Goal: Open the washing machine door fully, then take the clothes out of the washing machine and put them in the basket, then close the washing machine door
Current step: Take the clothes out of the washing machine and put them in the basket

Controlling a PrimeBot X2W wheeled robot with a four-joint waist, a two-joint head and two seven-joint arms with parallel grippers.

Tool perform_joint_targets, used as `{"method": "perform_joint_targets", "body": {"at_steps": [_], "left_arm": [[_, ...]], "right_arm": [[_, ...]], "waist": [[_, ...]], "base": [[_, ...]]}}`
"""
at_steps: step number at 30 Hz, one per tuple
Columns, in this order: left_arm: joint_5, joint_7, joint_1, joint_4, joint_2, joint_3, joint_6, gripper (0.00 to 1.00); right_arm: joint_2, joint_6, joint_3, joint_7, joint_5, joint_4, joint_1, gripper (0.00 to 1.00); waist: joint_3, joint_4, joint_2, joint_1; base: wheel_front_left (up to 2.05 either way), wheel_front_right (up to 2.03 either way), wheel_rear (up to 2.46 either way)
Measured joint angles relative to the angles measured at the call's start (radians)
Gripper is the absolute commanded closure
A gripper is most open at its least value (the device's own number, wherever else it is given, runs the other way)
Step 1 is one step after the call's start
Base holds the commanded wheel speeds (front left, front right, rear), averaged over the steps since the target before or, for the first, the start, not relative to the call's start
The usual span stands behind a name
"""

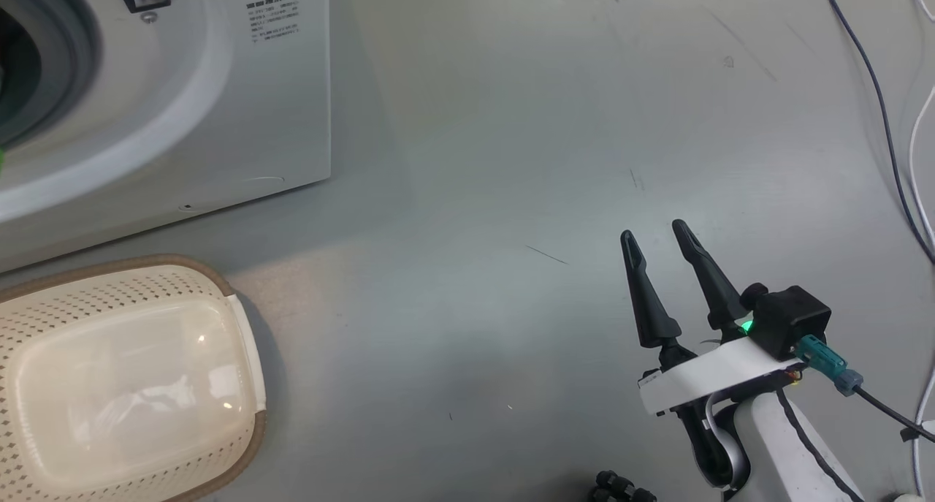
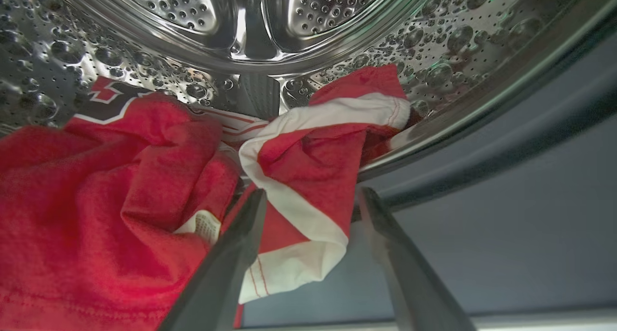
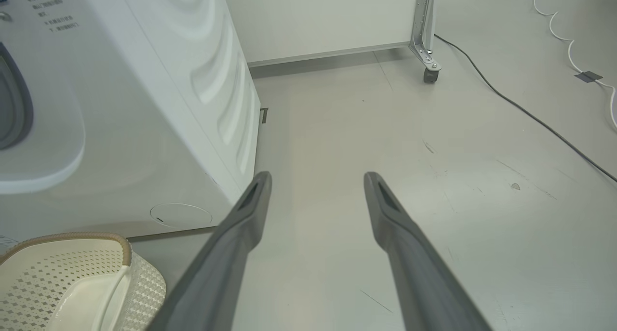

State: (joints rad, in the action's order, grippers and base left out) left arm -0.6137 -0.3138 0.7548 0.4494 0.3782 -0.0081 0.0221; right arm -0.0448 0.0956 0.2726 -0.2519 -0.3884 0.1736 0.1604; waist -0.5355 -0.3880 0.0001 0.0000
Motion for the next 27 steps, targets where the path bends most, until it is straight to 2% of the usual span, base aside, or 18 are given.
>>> {"method": "perform_joint_targets", "body": {"at_steps": [18,22,27], "left_arm": [[0.046,-0.114,0.133,0.162,0.045,-0.038,-0.036,0.0],[0.05,-0.14,0.173,0.189,0.046,-0.04,-0.061,0.0],[0.06,-0.169,0.213,0.222,0.049,-0.046,-0.071,0.0]], "right_arm": [[0.003,0.0,0.021,0.0,0.0,-0.008,0.012,0.0],[0.003,0.0,0.03,0.0,-0.007,-0.018,0.015,0.0],[0.004,-0.001,0.038,0.0,-0.017,-0.034,0.024,0.0]], "waist": [[-0.033,-0.036,0.0,0.0],[-0.041,-0.04,0.0,0.0],[-0.06,-0.047,0.0,0.0]], "base": [[0.0,0.0,0.0],[0.0,0.0,0.0],[0.0,0.0,0.0]]}}
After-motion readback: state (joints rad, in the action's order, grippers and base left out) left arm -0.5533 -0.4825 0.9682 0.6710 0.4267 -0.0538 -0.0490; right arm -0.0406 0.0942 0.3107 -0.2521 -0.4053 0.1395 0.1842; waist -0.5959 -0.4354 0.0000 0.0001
